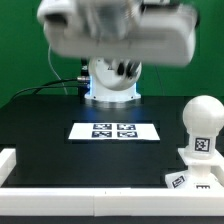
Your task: Assemble lamp
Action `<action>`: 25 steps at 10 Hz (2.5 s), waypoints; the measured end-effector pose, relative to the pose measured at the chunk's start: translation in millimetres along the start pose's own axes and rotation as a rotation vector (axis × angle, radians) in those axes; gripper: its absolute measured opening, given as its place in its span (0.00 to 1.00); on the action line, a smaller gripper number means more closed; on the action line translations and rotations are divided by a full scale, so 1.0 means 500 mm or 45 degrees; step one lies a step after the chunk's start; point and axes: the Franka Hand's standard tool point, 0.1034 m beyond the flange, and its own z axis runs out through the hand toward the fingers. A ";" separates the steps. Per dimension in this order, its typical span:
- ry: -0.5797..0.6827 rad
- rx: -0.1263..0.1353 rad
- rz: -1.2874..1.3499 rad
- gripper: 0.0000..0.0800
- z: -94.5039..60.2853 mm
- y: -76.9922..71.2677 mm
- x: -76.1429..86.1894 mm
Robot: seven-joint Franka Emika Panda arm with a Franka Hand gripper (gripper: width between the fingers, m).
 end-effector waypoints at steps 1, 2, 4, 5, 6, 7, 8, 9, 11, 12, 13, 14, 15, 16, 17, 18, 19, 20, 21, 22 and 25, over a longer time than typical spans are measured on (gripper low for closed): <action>0.064 -0.032 -0.021 0.06 -0.012 0.003 -0.017; 0.179 -0.011 -0.028 0.06 -0.013 -0.007 0.001; 0.321 0.020 -0.041 0.06 -0.014 -0.017 -0.001; 0.424 0.039 -0.048 0.06 -0.022 -0.025 0.012; 0.530 0.062 -0.062 0.06 -0.033 -0.036 0.009; 0.610 0.089 -0.077 0.06 -0.061 -0.046 -0.009; 0.733 0.121 -0.090 0.06 -0.088 -0.060 -0.017; 0.833 0.130 -0.093 0.06 -0.099 -0.078 -0.022; 1.043 0.132 -0.112 0.06 -0.096 -0.102 -0.014; 1.105 0.148 -0.113 0.06 -0.097 -0.106 -0.011; 1.204 0.181 -0.113 0.06 -0.099 -0.118 -0.009; 1.280 0.222 -0.099 0.06 -0.088 -0.147 -0.011; 1.384 0.282 -0.096 0.06 -0.098 -0.181 -0.013; 1.467 0.335 -0.108 0.06 -0.090 -0.218 -0.019; 1.423 0.345 -0.097 0.06 -0.061 -0.242 -0.027; 1.409 0.354 -0.092 0.06 -0.047 -0.258 -0.030; 1.400 0.346 -0.093 0.06 -0.035 -0.263 -0.024; 1.398 0.336 -0.091 0.06 -0.030 -0.258 -0.016; 1.390 0.327 -0.089 0.06 -0.018 -0.256 -0.010; 1.381 0.314 -0.088 0.06 -0.006 -0.254 -0.001; 1.370 0.274 -0.093 0.06 0.019 -0.246 0.027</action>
Offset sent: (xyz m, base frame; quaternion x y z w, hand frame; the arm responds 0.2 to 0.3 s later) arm 0.0000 0.0000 0.0000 0.0000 0.1296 0.0000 0.9916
